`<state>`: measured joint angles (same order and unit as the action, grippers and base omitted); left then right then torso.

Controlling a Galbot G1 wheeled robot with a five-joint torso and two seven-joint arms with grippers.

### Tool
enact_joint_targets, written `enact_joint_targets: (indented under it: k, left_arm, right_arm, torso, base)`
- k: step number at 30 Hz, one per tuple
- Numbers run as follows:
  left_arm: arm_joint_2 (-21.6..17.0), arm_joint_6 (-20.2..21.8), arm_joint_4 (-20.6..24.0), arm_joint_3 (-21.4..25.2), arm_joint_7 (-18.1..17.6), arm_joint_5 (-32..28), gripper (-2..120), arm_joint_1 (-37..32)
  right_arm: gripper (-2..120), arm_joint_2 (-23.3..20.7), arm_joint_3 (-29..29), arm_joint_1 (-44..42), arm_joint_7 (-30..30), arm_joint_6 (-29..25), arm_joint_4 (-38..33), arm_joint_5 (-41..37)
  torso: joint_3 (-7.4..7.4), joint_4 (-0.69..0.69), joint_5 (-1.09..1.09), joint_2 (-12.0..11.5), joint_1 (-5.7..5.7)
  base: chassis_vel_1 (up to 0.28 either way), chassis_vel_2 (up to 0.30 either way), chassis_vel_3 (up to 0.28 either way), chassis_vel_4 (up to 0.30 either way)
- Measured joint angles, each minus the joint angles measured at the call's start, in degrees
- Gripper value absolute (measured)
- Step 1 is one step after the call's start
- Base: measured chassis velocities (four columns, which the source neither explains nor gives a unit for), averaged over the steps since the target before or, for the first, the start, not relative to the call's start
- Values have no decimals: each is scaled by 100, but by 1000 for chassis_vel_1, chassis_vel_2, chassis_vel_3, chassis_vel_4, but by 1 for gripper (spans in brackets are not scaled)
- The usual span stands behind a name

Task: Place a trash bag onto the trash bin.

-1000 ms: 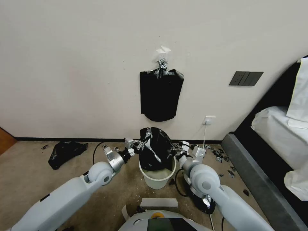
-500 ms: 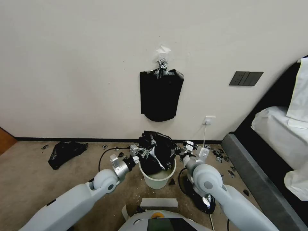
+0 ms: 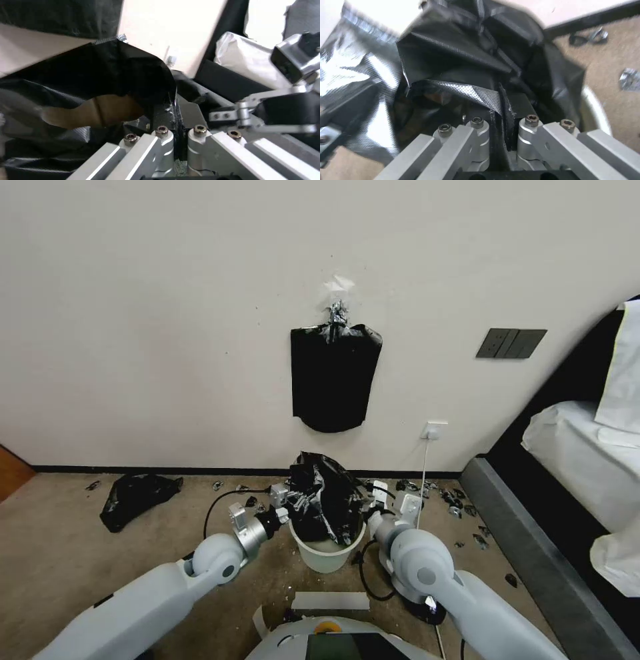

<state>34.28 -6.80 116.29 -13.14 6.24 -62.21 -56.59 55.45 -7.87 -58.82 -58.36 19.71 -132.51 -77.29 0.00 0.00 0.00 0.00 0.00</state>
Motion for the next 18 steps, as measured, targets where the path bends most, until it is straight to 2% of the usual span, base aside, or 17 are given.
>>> enact_joint_targets:
  k: [9, 18]
  left_arm:
    - [30, 174, -96, -507, -40, -67, 0, 152]
    - [50, 267, -233, -609, -118, -64, 0, 182]
  right_arm:
    - [7, -23, -40, -25, -70, 26, -37, -114]
    - [7, 222, -266, 79, -134, 57, 181, -171]
  torso:
    - [0, 0, 0, 0, 0]
    - [0, 0, 0, 0, 0]
  base:
    - [0, 0, 0, 0]
    - [0, 0, 0, 0]
